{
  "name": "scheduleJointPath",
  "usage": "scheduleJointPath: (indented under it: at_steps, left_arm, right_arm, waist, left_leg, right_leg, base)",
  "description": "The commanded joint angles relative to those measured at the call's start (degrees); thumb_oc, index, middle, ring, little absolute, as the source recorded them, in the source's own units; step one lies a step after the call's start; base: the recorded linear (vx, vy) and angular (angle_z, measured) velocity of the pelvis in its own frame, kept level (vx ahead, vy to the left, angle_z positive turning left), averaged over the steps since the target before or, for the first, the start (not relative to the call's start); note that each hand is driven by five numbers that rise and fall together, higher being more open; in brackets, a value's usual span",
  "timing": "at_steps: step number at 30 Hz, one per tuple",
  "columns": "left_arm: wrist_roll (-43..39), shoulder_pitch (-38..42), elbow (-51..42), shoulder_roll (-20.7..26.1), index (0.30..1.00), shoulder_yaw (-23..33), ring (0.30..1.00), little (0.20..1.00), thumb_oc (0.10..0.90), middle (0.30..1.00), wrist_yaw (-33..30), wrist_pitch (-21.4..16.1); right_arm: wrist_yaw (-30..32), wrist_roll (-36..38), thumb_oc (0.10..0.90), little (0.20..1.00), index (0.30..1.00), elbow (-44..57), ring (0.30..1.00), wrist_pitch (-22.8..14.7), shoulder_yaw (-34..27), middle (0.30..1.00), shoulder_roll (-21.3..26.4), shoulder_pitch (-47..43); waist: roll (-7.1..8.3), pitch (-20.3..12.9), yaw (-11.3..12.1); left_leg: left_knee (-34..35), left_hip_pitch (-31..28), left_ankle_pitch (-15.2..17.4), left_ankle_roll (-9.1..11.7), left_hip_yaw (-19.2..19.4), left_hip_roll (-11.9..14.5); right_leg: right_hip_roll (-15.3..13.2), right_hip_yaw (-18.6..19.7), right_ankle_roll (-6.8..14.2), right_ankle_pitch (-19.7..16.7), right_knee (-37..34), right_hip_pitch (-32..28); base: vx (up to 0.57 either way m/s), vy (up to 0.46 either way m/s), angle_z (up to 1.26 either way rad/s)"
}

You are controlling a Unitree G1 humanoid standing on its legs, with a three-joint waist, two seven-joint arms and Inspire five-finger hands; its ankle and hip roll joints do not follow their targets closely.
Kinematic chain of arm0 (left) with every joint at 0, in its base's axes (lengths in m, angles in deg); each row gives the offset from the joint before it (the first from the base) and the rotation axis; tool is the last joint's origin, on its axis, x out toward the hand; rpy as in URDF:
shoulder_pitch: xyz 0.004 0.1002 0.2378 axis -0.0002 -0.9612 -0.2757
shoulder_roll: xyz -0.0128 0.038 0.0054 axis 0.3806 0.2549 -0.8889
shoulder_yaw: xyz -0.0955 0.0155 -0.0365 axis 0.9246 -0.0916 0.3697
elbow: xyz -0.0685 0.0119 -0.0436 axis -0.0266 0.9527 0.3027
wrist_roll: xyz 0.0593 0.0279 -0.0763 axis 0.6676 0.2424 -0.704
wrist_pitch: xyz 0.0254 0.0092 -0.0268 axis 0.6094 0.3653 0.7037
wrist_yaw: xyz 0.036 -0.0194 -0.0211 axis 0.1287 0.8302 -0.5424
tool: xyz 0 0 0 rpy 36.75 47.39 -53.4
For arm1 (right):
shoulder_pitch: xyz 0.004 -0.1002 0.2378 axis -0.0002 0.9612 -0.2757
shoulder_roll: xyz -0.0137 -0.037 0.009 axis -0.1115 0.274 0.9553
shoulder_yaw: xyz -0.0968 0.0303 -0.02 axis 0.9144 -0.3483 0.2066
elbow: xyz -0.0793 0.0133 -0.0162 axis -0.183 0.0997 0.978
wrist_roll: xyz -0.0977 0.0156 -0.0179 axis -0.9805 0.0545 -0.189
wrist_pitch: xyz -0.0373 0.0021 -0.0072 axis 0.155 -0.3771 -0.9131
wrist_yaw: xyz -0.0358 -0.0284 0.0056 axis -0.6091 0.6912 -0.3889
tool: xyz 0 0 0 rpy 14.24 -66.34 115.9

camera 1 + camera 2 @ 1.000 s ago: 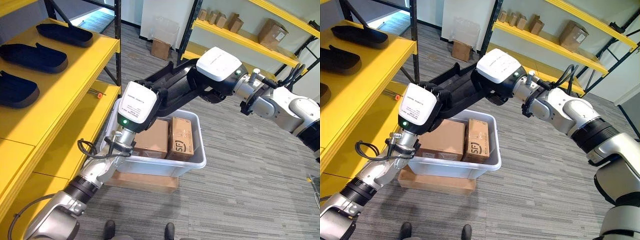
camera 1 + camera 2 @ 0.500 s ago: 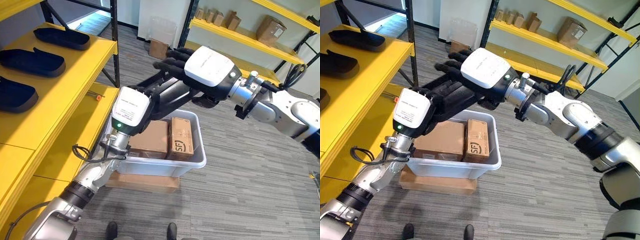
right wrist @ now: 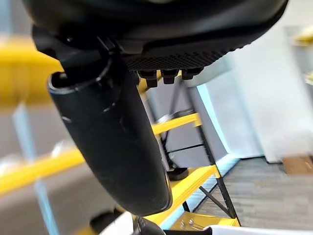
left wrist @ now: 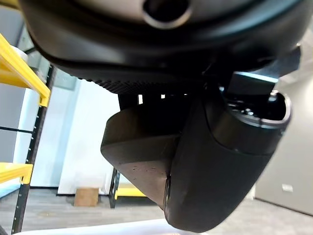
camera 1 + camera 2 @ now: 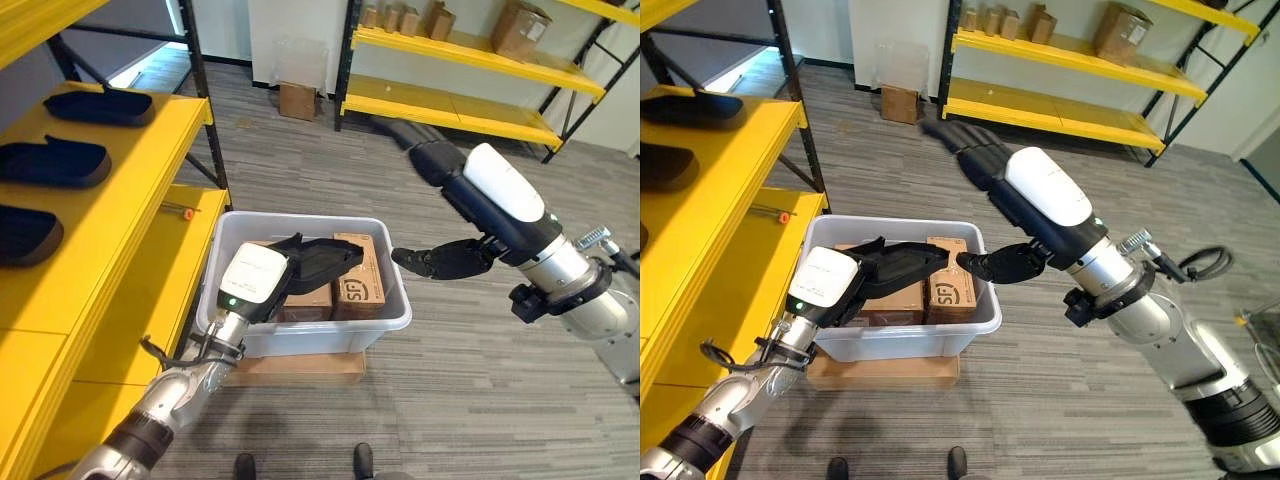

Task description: Move parts from the plastic box to the shelf.

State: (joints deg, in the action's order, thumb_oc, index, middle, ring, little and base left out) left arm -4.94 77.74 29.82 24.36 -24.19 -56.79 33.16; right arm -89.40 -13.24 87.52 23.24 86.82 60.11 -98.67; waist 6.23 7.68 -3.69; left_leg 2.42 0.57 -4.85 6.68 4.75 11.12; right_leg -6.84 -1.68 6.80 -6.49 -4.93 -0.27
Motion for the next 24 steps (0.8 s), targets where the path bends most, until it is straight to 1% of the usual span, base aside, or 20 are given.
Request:
scheduleJointPath:
  at_steps: [1, 3, 4, 5, 6, 8, 12, 13, 14, 15, 16, 17, 18, 19, 20, 21, 24]
  left_arm:
    - [-4.73, 5.26, -7.67, 2.17, 0.300, 6.33, 0.300, 0.300, 0.400, 0.300, -2.53, -3.93]
    - [-5.92, 3.57, -9.90, 2.48, 0.300, 7.75, 0.300, 0.300, 0.400, 0.300, -1.65, -4.92]
    - [-5.98, 3.40, -10.08, 2.55, 0.300, 7.85, 0.300, 0.300, 0.400, 0.300, -1.53, -4.92]
    - [-7.34, 1.78, -12.04, 2.70, 0.300, 9.45, 0.300, 0.300, 0.400, 0.300, -0.95, -6.16]
    - [-7.43, 1.51, -12.33, 2.81, 0.300, 9.62, 0.300, 0.300, 0.400, 0.300, -0.76, -6.16]
    - [-10.28, -2.29, -15.45, 2.82, 0.300, 12.87, 0.300, 0.300, 0.400, 0.300, 0.24, -7.63]
    - [-14.08, -7.68, -19.08, 2.13, 0.300, 16.83, 0.300, 0.300, 0.400, 0.300, 1.36, -9.41]
    - [-17.34, -10.65, -20.68, 1.48, 0.300, 18.71, 0.300, 0.300, 0.400, 0.300, 2.47, -10.24]
    - [-17.35, -10.69, -20.72, 1.48, 0.300, 18.74, 0.300, 0.300, 0.400, 0.300, 2.50, -10.24]
    - [-18.24, -11.86, -21.12, 1.00, 0.300, 19.20, 0.300, 0.300, 0.400, 0.300, 2.17, -10.39]
    - [-19.21, -12.67, -21.55, 0.64, 0.300, 19.89, 0.300, 0.300, 0.400, 0.300, 2.34, -10.28]
    - [-19.29, -12.82, -21.69, 0.63, 0.300, 20.05, 0.300, 0.300, 0.400, 0.300, 2.44, -10.25]
    - [-20.09, -13.91, -22.09, -0.08, 0.300, 20.70, 0.300, 0.300, 0.400, 0.300, 2.31, -10.27]
    - [-20.57, -14.24, -22.14, -0.51, 0.300, 20.81, 0.300, 0.300, 0.400, 0.300, 1.98, -10.15]
    - [-21.74, -15.12, -22.63, -1.37, 0.300, 21.48, 0.300, 0.300, 0.400, 0.300, 1.68, -9.82]
    - [-21.76, -15.19, -22.68, -1.42, 0.300, 21.65, 0.300, 0.300, 0.400, 0.300, 1.71, -9.81]
    - [-23.36, -16.74, -23.55, -3.15, 0.300, 22.78, 0.300, 0.300, 0.400, 0.300, 0.98, -9.49]
  right_arm:
    - [1.82, 6.84, 0.900, 1.000, 1.000, 0.43, 1.000, -2.16, -6.80, 1.000, -2.82, -3.43]
    - [2.02, 6.66, 0.900, 1.000, 1.000, 0.48, 1.000, -2.06, -7.95, 1.000, -4.86, -1.40]
    - [2.03, 6.63, 0.900, 1.000, 1.000, 0.58, 1.000, -2.03, -7.98, 1.000, -4.93, -1.28]
    - [1.95, 6.92, 0.900, 1.000, 1.000, 0.86, 1.000, -2.07, -8.94, 1.000, -7.28, 0.45]
    - [1.92, 6.91, 0.900, 1.000, 1.000, 0.99, 1.000, -2.04, -8.96, 1.000, -7.38, 0.59]
    - [2.28, 6.20, 0.900, 1.000, 1.000, 1.22, 1.000, -1.84, -9.90, 1.000, -10.25, 2.91]
    - [3.92, 4.76, 0.900, 1.000, 1.000, 0.18, 1.000, -1.44, -11.06, 1.000, -14.98, 6.75]
    - [5.62, 3.13, 0.900, 1.000, 1.000, -0.81, 1.000, -1.24, -10.63, 1.000, -17.38, 7.93]
    - [5.63, 3.12, 0.900, 1.000, 1.000, -0.81, 1.000, -1.24, -10.61, 1.000, -17.39, 7.92]
    - [6.37, 2.85, 0.900, 1.000, 1.000, -1.37, 1.000, -1.21, -10.01, 1.000, -18.72, 8.00]
    - [6.81, 2.83, 0.900, 1.000, 1.000, -1.68, 1.000, -1.24, -9.46, 1.000, -19.27, 7.91]
    - [6.85, 2.80, 0.900, 1.000, 1.000, -1.71, 1.000, -1.25, -9.36, 1.000, -19.27, 7.86]
    - [7.32, 2.71, 0.900, 1.000, 1.000, -2.14, 1.000, -1.21, -8.52, 1.000, -20.16, 7.46]
    - [7.80, 3.05, 0.900, 1.000, 1.000, -2.87, 1.000, -1.23, -7.80, 1.000, -20.68, 7.01]
    - [9.05, 2.60, 0.900, 1.000, 1.000, -4.11, 1.000, -1.12, -5.46, 1.000, -21.48, 5.25]
    - [9.15, 2.53, 0.900, 1.000, 1.000, -4.24, 1.000, -1.16, -5.28, 1.000, -21.46, 5.05]
    - [9.39, 2.28, 0.900, 1.000, 1.000, -4.51, 1.000, -0.87, -1.57, 1.000, -22.15, 1.76]
  waist:
    - [1.33, -4.66, 0.52]
    - [0.54, -4.69, 0.47]
    - [0.57, -4.73, 0.47]
    - [-0.29, -4.65, 0.36]
    - [-0.23, -4.69, 0.34]
    - [-1.52, -4.62, 0.34]
    - [-3.37, -4.57, 0.63]
    - [-4.90, -4.31, 0.71]
    - [-4.91, -4.30, 0.67]
    - [-5.97, -3.80, 1.13]
    - [-6.61, -3.44, 1.22]
    - [-6.65, -3.40, 1.09]
    - [-7.55, -2.90, 1.43]
    - [-8.08, -2.54, 1.51]
    - [-9.58, -1.04, 1.90]
    - [-9.66, -0.96, 1.81]
    - [-11.49, 1.52, 2.36]
  left_leg:
    - [-2.86, 1.99, 0.30, -0.22, -1.61, 3.07]
    - [-2.59, 1.64, 0.16, -0.21, -1.40, 2.98]
    - [-2.56, 1.59, 0.14, -0.20, -1.38, 3.00]
    - [-2.34, 1.34, -0.01, -0.20, -1.27, 2.94]
    - [-2.30, 1.29, -0.02, -0.19, -1.25, 2.96]
    - [-2.21, 0.95, -0.28, -0.24, -1.12, 2.84]
    - [-2.11, 0.48, -0.76, -0.28, -1.43, 2.83]
    - [-1.88, 0.10, -1.65, 0.00, -2.04, 2.84]
    - [-1.87, 0.09, -1.66, 0.01, -2.07, 2.84]
    - [-1.96, 0.26, -2.56, 0.21, -2.60, 2.87]
    - [-1.98, 0.29, -3.18, 0.30, -3.09, 2.95]
    - [-1.94, 0.26, -3.23, 0.33, -3.17, 3.00]
    - [-1.89, 0.28, -4.34, 0.52, -3.74, 3.20]
    - [-1.72, 0.18, -4.79, 0.53, -3.99, 3.32]
    - [-1.48, 0.13, -6.17, 0.53, -4.71, 3.77]
    - [-1.43, 0.12, -6.23, 0.58, -4.72, 3.88]
    - [-1.28, 0.50, -8.05, 0.54, -5.18, 5.17]
  right_leg:
    - [-2.44, 1.66, 2.27, 6.01, 4.52, -6.16]
    - [-2.49, 1.77, 2.21, 6.11, 4.64, -6.13]
    - [-2.48, 1.79, 2.20, 6.12, 4.66, -6.14]
    - [-2.55, 1.91, 2.07, 6.25, 4.72, -6.15]
    - [-2.53, 1.92, 2.06, 6.25, 4.73, -6.17]
    - [-2.58, 2.01, 1.87, 6.51, 4.97, -6.28]
    - [-2.35, 1.65, 1.30, 7.50, 5.57, -6.76]
    - [-1.90, 0.94, 0.67, 8.68, 6.38, -7.42]
    - [-1.90, 0.91, 0.66, 8.69, 6.39, -7.45]
    - [-1.48, 0.60, 0.14, 9.42, 7.05, -7.65]
    - [-1.21, 0.33, -0.13, 9.86, 7.49, -7.75]
    - [-1.16, 0.27, -0.17, 9.91, 7.59, -7.77]
    - [-0.58, -0.09, -0.79, 10.72, 8.35, -7.87]
    - [-0.22, -0.22, -1.08, 11.18, 9.00, -7.75]
    - [0.87, -0.41, -1.93, 12.38, 11.61, -6.51]
    - [0.98, -0.38, -1.99, 12.53, 11.97, -6.32]
    - [2.79, -0.15, -3.14, 14.13, 17.33, -2.19]
  base:
    - [0.00, 0.000, 0.00]
    - [0.00, -0.009, -0.07]
    - [-0.01, -0.015, -0.19]
    - [-0.01, -0.016, -0.17]
    - [-0.02, -0.022, -0.11]
    - [0.00, 0.000, 0.00]
    - [-0.01, -0.020, 0.02]
    - [-0.03, -0.042, 0.09]
    - [-0.07, -0.051, 0.11]
    - [-0.06, -0.035, 0.11]
    - [-0.06, -0.036, 0.12]
    - [-0.06, -0.047, 0.13]
    - [-0.06, -0.052, 0.11]
    - [-0.16, -0.092, 0.11]
    - [-0.12, -0.061, 0.07]
    - [-0.16, -0.064, 0.02]
    - [-0.14, -0.075, -0.01]
